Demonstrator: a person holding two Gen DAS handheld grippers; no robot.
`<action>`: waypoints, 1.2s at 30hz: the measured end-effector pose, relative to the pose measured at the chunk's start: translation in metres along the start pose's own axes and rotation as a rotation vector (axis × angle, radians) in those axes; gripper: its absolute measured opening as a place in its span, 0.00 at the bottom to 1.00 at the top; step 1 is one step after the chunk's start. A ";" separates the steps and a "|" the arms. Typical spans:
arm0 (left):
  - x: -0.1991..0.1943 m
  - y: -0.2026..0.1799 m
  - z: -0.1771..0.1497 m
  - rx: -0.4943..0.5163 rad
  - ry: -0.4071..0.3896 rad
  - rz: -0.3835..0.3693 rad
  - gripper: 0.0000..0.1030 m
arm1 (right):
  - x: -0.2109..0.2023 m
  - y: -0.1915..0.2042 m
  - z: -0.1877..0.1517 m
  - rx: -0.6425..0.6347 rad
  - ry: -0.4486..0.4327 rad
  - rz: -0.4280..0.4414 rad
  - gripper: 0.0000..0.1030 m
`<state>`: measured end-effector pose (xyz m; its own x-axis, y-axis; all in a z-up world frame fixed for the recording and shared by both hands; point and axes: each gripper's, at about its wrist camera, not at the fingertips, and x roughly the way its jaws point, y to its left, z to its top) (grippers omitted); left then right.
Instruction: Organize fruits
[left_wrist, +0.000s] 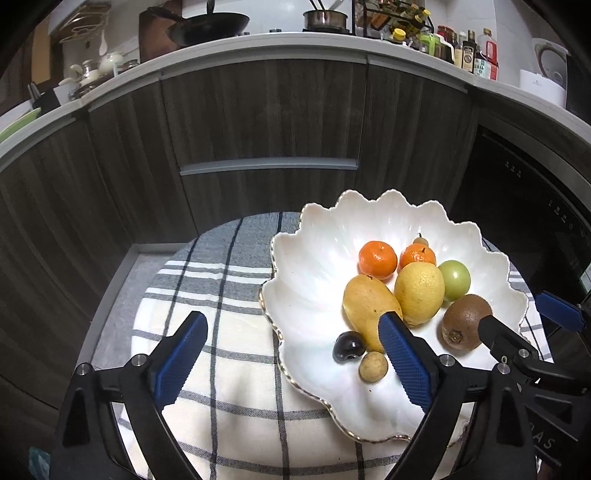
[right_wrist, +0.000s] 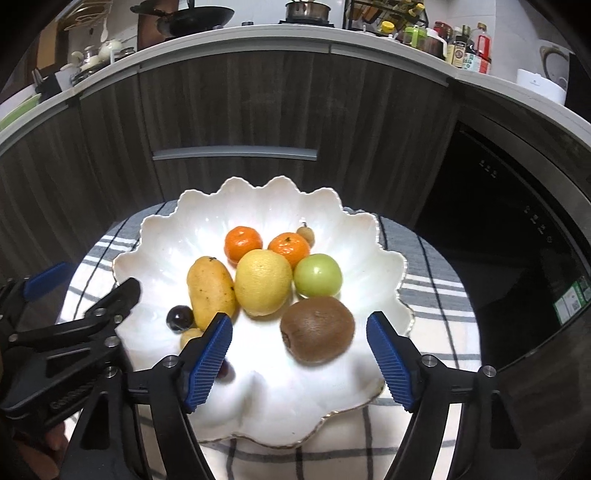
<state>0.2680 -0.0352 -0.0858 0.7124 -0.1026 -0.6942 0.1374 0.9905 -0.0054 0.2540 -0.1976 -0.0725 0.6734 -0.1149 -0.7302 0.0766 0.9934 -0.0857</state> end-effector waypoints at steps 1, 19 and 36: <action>-0.003 0.000 0.000 0.000 -0.002 -0.001 0.92 | -0.002 -0.002 0.000 0.004 -0.002 -0.005 0.74; -0.107 0.000 -0.017 0.008 -0.075 0.018 0.92 | -0.085 -0.012 -0.017 0.045 -0.079 -0.002 0.74; -0.179 -0.017 -0.062 0.023 -0.107 0.033 0.94 | -0.158 -0.030 -0.061 0.054 -0.162 -0.006 0.75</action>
<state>0.0952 -0.0284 -0.0065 0.7863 -0.0806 -0.6125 0.1275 0.9913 0.0332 0.1007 -0.2094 0.0041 0.7822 -0.1230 -0.6108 0.1174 0.9919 -0.0494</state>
